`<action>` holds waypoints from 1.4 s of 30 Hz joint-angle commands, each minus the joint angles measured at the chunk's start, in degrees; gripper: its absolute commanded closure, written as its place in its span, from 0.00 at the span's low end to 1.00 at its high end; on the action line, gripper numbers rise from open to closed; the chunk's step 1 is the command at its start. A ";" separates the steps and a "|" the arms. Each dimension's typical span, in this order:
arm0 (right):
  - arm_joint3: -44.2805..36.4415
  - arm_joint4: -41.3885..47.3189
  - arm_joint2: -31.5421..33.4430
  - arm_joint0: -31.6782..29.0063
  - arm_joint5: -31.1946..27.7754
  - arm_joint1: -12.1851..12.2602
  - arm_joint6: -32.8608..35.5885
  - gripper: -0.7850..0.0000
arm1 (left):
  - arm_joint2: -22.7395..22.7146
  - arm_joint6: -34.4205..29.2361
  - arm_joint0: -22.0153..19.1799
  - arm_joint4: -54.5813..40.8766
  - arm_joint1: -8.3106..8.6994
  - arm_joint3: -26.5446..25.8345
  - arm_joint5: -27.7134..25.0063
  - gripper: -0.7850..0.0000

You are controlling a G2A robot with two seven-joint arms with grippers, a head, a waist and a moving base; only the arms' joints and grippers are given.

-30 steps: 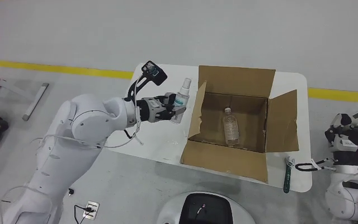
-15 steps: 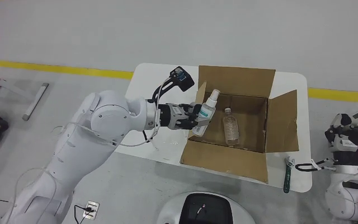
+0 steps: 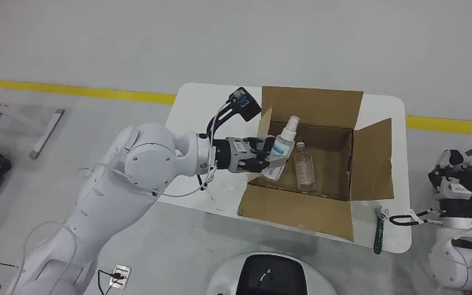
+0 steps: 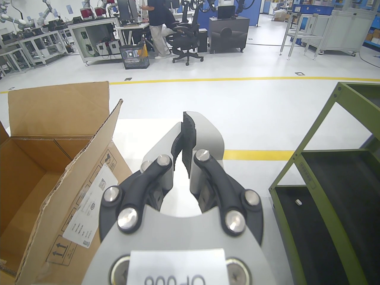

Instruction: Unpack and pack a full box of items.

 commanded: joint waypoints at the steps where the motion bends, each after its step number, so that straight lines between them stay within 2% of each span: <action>1: 0.00 0.00 0.00 0.00 0.00 0.00 0.00 1.00 | 2.33 0.83 -1.53 -1.15 -0.49 0.88 -1.07 1.00; 9: 0.00 0.00 0.00 0.00 0.00 0.00 0.00 1.00 | 15.66 0.69 -11.35 -2.57 -3.81 8.65 -1.71 1.00; 15: 0.00 0.00 0.00 0.00 0.00 0.00 0.00 1.00 | 25.41 1.25 -18.28 -1.21 -7.24 17.05 1.47 1.00; 21: 0.00 0.00 0.00 0.00 0.00 0.00 0.00 1.00 | 32.29 0.42 -23.86 -4.50 -10.91 25.46 3.04 1.00; 25: 0.00 0.00 0.00 0.00 0.00 0.00 0.00 1.00 | 34.85 1.04 -26.29 -3.76 -12.71 30.03 4.68 1.00; 30: 0.00 0.00 0.00 0.00 0.00 0.00 0.00 1.00 | 36.27 1.69 -27.83 -2.39 -14.15 34.83 7.66 1.00; 35: 0.00 0.00 0.00 0.00 0.00 0.00 0.00 1.00 | 36.12 1.81 -28.00 -2.75 -14.89 37.33 10.04 1.00; 42: 0.00 0.00 0.00 0.00 0.00 0.00 0.00 1.00 | 35.99 1.25 -27.97 -2.66 -15.00 37.50 10.29 1.00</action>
